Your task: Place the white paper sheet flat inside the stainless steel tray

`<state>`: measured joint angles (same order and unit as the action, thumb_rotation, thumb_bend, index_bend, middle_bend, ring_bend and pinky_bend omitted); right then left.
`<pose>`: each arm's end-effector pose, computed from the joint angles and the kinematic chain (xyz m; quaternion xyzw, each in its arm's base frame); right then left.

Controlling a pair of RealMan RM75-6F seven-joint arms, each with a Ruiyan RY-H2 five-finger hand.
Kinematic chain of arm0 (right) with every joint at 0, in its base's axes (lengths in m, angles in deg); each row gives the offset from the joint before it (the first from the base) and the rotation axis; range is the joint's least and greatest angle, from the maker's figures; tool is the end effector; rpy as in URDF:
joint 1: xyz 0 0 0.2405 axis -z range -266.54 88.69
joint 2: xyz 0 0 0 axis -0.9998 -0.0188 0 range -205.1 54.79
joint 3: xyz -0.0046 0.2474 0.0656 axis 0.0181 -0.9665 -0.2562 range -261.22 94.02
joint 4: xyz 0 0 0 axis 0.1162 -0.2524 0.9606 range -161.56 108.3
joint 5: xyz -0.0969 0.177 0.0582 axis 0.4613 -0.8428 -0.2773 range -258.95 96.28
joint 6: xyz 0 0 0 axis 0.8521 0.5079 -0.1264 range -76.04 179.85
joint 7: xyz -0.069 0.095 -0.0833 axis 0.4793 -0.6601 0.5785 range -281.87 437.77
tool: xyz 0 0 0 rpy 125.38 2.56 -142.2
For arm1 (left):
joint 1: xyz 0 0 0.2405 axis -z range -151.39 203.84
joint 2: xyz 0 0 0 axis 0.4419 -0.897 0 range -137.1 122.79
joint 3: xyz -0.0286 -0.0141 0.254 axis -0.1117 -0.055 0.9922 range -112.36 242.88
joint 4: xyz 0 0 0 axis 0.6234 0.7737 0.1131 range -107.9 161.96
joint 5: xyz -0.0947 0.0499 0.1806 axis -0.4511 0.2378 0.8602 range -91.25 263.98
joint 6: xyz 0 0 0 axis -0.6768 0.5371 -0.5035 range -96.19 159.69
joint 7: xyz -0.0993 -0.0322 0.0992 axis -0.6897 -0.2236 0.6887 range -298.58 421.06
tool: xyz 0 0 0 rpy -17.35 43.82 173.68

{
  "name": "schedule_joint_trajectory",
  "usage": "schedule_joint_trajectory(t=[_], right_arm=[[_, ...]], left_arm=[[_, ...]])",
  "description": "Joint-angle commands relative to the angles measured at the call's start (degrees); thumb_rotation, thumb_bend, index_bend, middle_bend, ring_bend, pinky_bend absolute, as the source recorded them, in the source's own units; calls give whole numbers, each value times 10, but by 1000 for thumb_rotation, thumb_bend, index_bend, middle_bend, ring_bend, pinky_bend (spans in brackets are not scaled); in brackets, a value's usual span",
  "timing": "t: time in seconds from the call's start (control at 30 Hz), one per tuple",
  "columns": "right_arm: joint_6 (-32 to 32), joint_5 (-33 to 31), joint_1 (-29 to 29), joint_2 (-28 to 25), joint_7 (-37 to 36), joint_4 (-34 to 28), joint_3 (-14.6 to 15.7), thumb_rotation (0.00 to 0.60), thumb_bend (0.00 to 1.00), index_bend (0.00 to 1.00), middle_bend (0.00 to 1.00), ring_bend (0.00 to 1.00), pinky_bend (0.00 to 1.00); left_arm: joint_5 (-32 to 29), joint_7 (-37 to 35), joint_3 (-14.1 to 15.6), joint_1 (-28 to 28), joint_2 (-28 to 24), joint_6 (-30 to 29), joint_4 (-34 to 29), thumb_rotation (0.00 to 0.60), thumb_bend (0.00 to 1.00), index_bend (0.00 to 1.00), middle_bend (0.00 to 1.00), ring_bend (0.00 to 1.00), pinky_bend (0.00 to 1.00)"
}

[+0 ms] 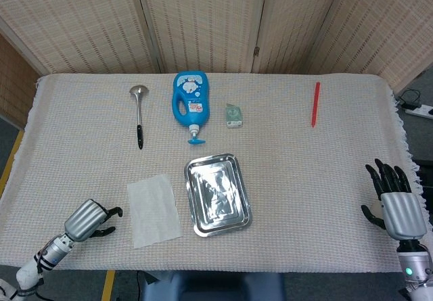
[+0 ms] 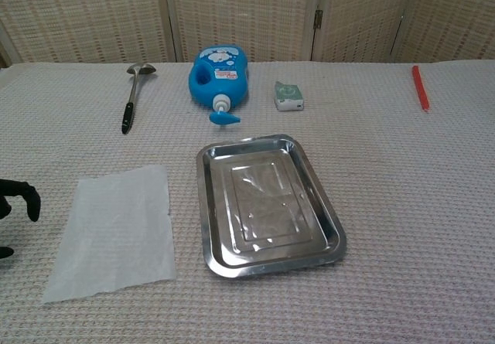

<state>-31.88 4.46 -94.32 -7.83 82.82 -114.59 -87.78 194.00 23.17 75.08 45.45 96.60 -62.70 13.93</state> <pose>-0.3194 -0.1896 0.1488 0.6121 -0.3548 0.3609 0.6077 -0.3393 0.2453 0.0296 -0.7947 -0.2499 -0.4358 0.3407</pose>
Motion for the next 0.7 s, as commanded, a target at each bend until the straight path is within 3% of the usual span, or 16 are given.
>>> schedule_joint_trajectory(t=[0.03,0.7], right_arm=[[-1,-1,0,-1,-2,-1,-1,600,325,0,0,0,0],[-18,0,6,-8,-11,-1,-4,600,325,0,0,0,0]], left_arm=[[-3,-5,5,6,10,4,10,600,237,491,1000,1000,1000],[-21,-35,24,23,41,42,34,600,240,477,1000,999,1000]])
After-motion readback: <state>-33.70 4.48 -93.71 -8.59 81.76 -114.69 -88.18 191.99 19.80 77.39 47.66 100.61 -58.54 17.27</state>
